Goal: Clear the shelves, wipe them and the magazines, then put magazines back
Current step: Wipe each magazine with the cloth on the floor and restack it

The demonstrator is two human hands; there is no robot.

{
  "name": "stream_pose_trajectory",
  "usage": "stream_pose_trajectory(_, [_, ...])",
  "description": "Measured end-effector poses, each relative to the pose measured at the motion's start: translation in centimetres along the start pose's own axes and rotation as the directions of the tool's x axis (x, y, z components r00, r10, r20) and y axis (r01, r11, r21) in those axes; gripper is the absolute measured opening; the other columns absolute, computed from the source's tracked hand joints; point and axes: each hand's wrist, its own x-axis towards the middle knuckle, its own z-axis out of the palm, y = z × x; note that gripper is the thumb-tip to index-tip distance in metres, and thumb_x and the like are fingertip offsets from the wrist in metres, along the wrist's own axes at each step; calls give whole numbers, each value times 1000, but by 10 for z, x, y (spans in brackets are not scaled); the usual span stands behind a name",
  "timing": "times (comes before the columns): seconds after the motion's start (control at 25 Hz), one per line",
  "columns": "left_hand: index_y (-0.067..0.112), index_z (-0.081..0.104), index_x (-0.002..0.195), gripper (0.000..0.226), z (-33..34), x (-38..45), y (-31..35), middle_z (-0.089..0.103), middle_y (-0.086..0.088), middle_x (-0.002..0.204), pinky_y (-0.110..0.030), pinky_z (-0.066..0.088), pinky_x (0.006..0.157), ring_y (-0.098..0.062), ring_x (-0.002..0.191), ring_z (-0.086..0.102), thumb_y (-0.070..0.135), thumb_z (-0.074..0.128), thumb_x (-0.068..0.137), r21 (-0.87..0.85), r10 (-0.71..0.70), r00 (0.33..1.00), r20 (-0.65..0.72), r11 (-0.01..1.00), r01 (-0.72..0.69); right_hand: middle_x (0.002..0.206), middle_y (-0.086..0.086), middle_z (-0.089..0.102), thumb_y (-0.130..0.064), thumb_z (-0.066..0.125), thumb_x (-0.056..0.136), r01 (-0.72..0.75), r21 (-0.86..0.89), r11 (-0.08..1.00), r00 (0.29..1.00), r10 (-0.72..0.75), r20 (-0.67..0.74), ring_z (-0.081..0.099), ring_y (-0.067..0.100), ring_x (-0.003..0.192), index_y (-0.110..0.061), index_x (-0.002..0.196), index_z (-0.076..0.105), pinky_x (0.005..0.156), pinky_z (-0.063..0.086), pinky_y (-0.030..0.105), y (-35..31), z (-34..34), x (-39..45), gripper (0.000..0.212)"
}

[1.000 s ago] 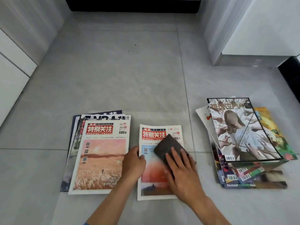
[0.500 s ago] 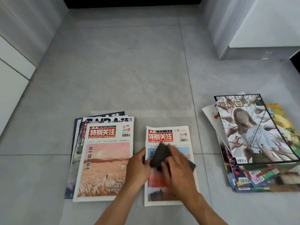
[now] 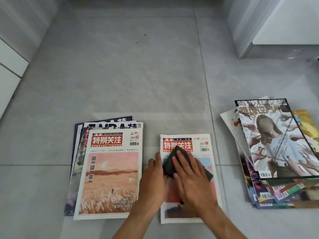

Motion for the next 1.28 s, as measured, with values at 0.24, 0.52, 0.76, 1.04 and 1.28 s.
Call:
stream_pose_trajectory(0.24, [34, -1, 156, 89, 2, 3, -10, 59, 3, 129, -31, 53, 92, -15, 109, 62, 34, 63, 94, 7, -45, 996, 76, 999, 45, 156, 9, 40, -36, 34, 101, -461, 38, 887, 881, 462, -104, 33, 38, 144, -11, 146, 48, 117, 28, 53, 22, -8, 29, 54])
stream_pose_trajectory(0.52, [36, 7, 156, 86, 2, 7, -13, 61, 4, 130, -30, 50, 95, -16, 111, 62, 32, 66, 92, -66, -58, 995, 85, 996, 64, 153, 2, 46, -39, 39, 100, -34, -27, 999, 998, 32, -51, 40, 32, 141, -19, 142, 55, 113, 37, 52, 28, -2, 38, 50])
stream_pose_trajectory(0.76, [27, 45, 126, 50, 7, 5, -12, 69, 4, 109, -28, 51, 80, -17, 98, 67, 28, 74, 86, -121, -97, 995, -21, 988, 94, 152, 6, 47, -32, 46, 97, -312, 84, 946, 941, 320, -112, 41, 37, 139, -15, 142, 54, 115, 34, 53, -8, 7, 62, 49])
stream_pose_trajectory(1.04, [22, 58, 77, 25, 2, 4, -11, 68, 9, 80, -36, 55, 75, -13, 75, 65, 34, 80, 79, -177, -215, 976, -43, 963, 204, 145, 3, 55, -31, 47, 96, -234, 183, 955, 942, 269, -202, 48, 33, 135, -18, 128, 68, 107, 43, 55, 51, -6, 48, 40])
stream_pose_trajectory(1.28, [14, 61, 70, 20, 2, 7, -12, 64, 4, 69, -33, 43, 63, -23, 73, 63, 21, 78, 76, -145, -225, 973, -51, 966, 216, 144, 5, 56, -23, 61, 88, -96, 200, 975, 982, 125, -139, 50, 37, 131, -17, 127, 67, 108, 42, 53, -30, 11, 65, 40])
